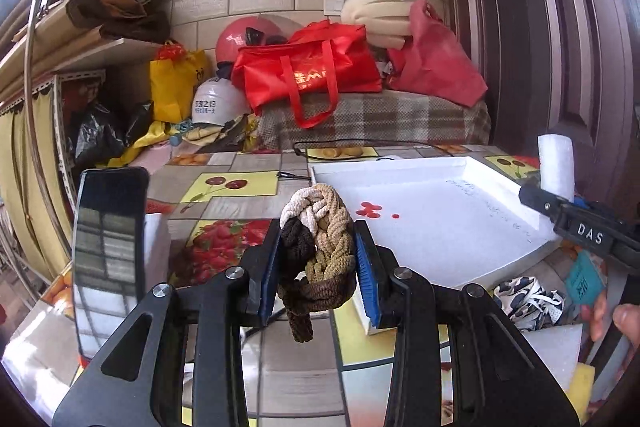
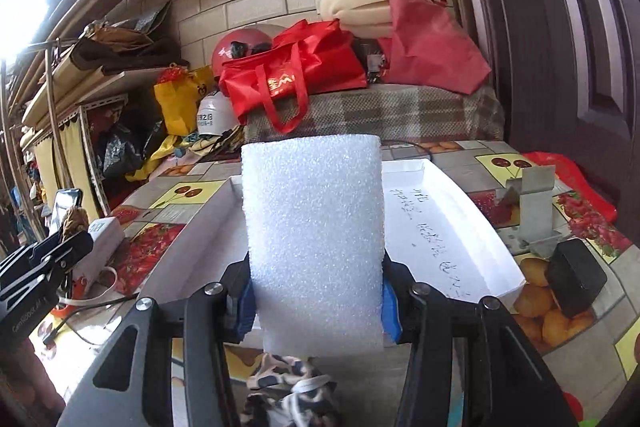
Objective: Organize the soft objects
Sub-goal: 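Drop the knot into the white box with the left tool while the right releases the foam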
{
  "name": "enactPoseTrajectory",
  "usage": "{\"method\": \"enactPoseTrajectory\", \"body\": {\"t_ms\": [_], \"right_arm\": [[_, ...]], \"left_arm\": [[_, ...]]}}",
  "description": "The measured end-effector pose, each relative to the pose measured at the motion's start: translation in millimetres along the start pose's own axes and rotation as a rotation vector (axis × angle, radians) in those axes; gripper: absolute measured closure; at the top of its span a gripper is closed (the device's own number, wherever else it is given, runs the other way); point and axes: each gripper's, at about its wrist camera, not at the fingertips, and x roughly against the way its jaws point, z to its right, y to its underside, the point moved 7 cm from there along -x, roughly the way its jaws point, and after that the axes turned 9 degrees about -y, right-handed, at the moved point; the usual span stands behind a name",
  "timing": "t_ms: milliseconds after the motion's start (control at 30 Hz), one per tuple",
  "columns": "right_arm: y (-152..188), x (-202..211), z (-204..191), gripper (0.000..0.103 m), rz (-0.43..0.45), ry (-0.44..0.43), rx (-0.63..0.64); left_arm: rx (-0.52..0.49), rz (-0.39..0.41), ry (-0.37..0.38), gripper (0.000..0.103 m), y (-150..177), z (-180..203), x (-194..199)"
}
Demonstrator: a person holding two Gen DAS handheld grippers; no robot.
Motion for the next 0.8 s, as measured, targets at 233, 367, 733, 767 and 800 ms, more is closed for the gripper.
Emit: {"method": "enactPoseTrajectory", "body": {"t_ms": [233, 367, 733, 767, 800], "right_arm": [[-8, 15, 79, 0.053, 0.046, 0.194, -0.143], [-11, 5, 58, 0.053, 0.030, 0.170, -0.064], [-15, -61, 27, 0.047, -0.112, 0.144, 0.011], [-14, -63, 28, 0.037, -0.123, 0.147, 0.011], [-12, -61, 28, 0.008, -0.120, 0.150, 0.009]], "left_arm": [[-0.063, -0.093, -0.006, 0.069, -7, 47, -46], [-0.092, -0.121, -0.011, 0.069, -12, 66, -68], [-0.153, -0.242, -0.004, 0.039, -2, 81, -97], [-0.155, -0.244, -0.010, 0.027, -1, 81, -97], [-0.157, -0.242, -0.019, 0.003, -1, 81, -97]]}}
